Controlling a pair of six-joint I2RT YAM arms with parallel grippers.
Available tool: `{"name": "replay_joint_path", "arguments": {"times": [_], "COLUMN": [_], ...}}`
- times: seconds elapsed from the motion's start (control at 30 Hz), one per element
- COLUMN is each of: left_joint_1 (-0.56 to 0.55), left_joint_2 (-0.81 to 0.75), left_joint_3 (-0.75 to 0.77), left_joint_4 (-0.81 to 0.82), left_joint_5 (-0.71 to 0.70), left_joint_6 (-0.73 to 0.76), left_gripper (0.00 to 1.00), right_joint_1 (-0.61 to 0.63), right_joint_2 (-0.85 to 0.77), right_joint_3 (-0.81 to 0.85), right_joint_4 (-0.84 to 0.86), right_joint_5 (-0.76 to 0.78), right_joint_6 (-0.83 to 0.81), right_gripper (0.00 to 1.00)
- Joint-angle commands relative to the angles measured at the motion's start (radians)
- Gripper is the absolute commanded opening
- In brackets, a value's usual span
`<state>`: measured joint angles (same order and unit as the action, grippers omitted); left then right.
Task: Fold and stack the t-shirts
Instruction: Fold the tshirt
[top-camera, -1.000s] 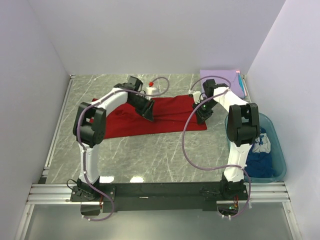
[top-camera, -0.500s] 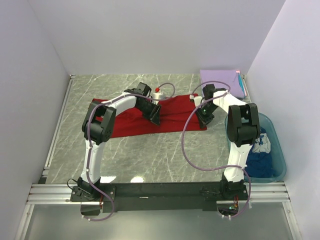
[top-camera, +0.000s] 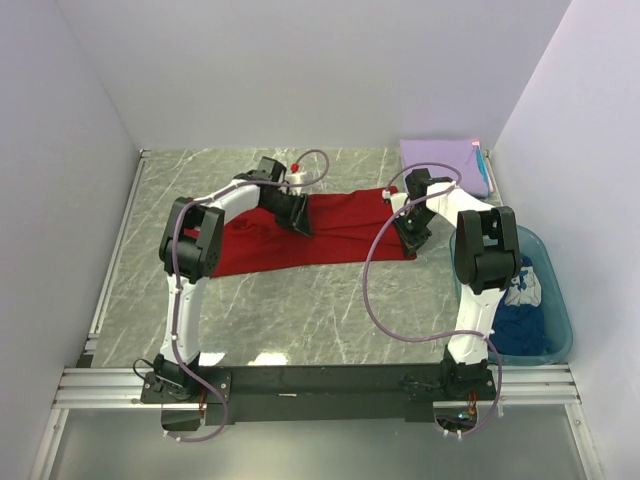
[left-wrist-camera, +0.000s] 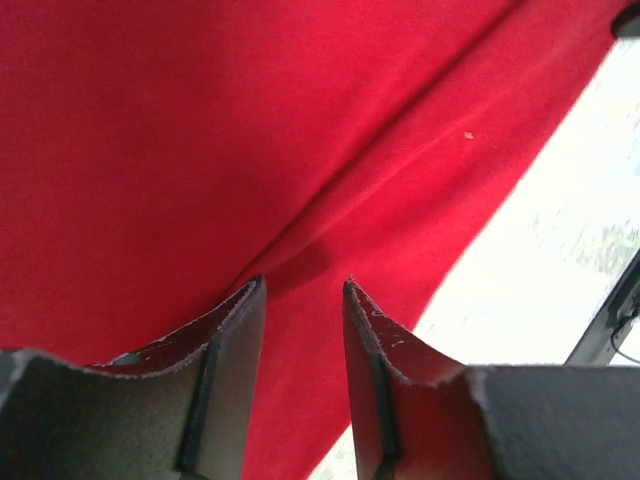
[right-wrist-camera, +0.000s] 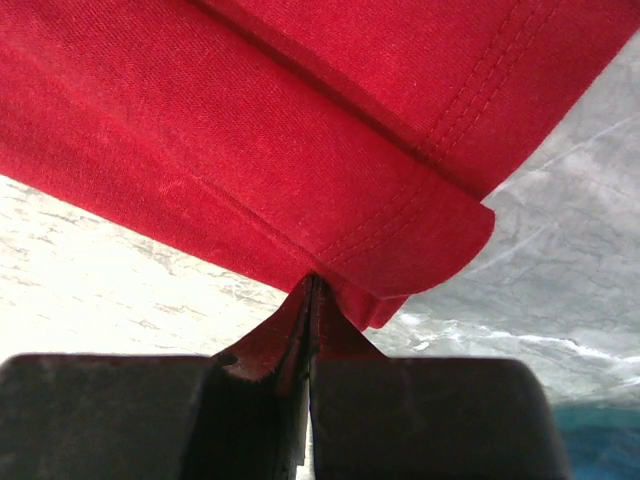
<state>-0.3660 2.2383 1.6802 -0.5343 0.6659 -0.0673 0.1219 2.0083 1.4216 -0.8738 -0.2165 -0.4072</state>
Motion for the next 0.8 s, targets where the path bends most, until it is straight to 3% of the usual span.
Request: {"name": "replay_joint_path", "arguments": {"times": [0.0, 0.2, 0.27, 0.37, 0.6, 0.77], "left_joint_1": [0.038, 0.148, 0.157, 0.157, 0.128, 0.085], "left_joint_2": [-0.022, -0.052, -0.092, -0.164, -0.238, -0.293], "left_joint_3": [0.02, -0.068, -0.073, -0.091, -0.135, -0.235], "left_joint_4": [0.037, 0.2, 0.212, 0.192, -0.088, -0.098], "left_joint_5": [-0.011, 0.026, 0.05, 0.086, 0.081, 0.052], "left_joint_6": [-0.035, -0.245, -0.23, -0.152, 0.177, 0.244], "left_gripper": [0.44, 0.48, 0.48, 0.49, 0.47, 0.47], "right_joint_1": [-0.008, -0.011, -0.011, -0.01, -0.005, -0.005], "right_joint_2": [0.006, -0.011, -0.026, -0.06, -0.091, -0.008], "right_joint_3": [0.008, 0.005, 0.005, 0.013, 0.091, 0.157], "right_joint_4": [0.033, 0.025, 0.022, 0.019, 0.038, 0.01], "right_joint_5": [0.082, 0.051, 0.016, -0.046, -0.11, -0.072], "right_joint_6": [-0.004, -0.005, -0.01, -0.016, 0.013, -0.002], "right_gripper": [0.01, 0.05, 0.11, 0.18, 0.18, 0.22]}}
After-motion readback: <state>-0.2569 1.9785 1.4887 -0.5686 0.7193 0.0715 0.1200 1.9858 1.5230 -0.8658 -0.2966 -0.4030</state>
